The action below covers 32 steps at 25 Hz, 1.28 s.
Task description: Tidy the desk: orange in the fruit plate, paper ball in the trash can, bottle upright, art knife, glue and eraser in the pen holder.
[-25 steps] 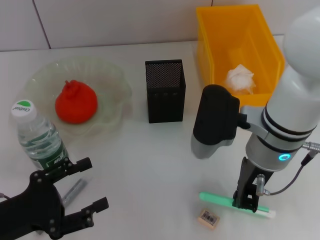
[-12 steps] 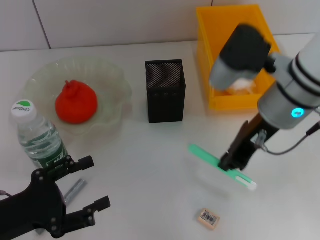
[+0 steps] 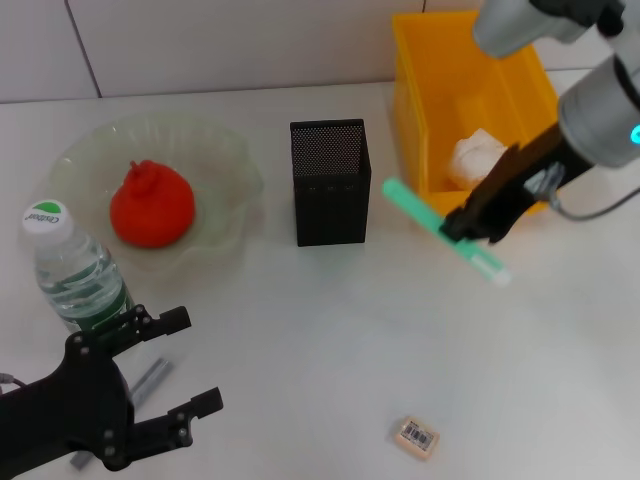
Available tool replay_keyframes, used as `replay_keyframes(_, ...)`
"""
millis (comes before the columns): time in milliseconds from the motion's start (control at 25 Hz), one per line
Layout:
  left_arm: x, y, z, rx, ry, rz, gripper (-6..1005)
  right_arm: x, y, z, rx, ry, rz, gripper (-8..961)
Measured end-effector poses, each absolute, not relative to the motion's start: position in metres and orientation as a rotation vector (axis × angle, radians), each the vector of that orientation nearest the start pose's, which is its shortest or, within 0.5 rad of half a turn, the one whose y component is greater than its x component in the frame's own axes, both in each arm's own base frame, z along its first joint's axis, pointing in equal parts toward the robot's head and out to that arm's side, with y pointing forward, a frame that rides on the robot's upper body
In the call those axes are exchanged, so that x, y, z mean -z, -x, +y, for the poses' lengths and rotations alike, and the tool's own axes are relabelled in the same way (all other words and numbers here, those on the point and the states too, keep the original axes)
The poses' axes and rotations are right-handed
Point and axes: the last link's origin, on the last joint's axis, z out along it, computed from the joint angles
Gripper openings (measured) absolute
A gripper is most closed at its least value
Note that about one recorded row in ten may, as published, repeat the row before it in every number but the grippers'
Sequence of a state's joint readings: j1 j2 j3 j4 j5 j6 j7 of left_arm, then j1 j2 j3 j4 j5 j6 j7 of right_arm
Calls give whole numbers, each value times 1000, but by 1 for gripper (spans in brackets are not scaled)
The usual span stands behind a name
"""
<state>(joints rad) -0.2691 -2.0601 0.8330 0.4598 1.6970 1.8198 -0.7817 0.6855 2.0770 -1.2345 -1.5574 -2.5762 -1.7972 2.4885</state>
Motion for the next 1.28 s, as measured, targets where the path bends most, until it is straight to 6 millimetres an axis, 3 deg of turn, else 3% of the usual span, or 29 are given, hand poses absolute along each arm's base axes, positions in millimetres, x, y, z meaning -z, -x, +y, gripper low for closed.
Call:
replay_keyframes(240, 10, 291, 227, 1072, 2631, -174, 811, -67, -102, 353, 524, 2591, 475, 68)
replay_keyframes(280, 10, 290, 228, 1077, 2629, -170, 811, -72, -95, 354, 606, 2530, 352, 68)
replay_keyframes(360, 10, 289, 228, 1080, 2628, -167, 811, -74, -92, 355, 644, 2498, 299, 68)
replay_keyframes(480, 10, 288, 230, 1085, 2622, -161, 811, -70, -76, 356, 759, 2431, 45, 68)
replay_keyframes(720, 10, 285, 233, 1103, 2605, -156, 811, -71, -57, 362, 739, 2407, -148, 68)
replay_keyframes(1080, 9, 283, 235, 1132, 2557, -160, 811, -70, -53, 368, 766, 2354, -459, 69)
replay_keyframes(1280, 8, 284, 235, 1136, 2542, -166, 811, -71, -63, 375, 788, 2273, -674, 69)
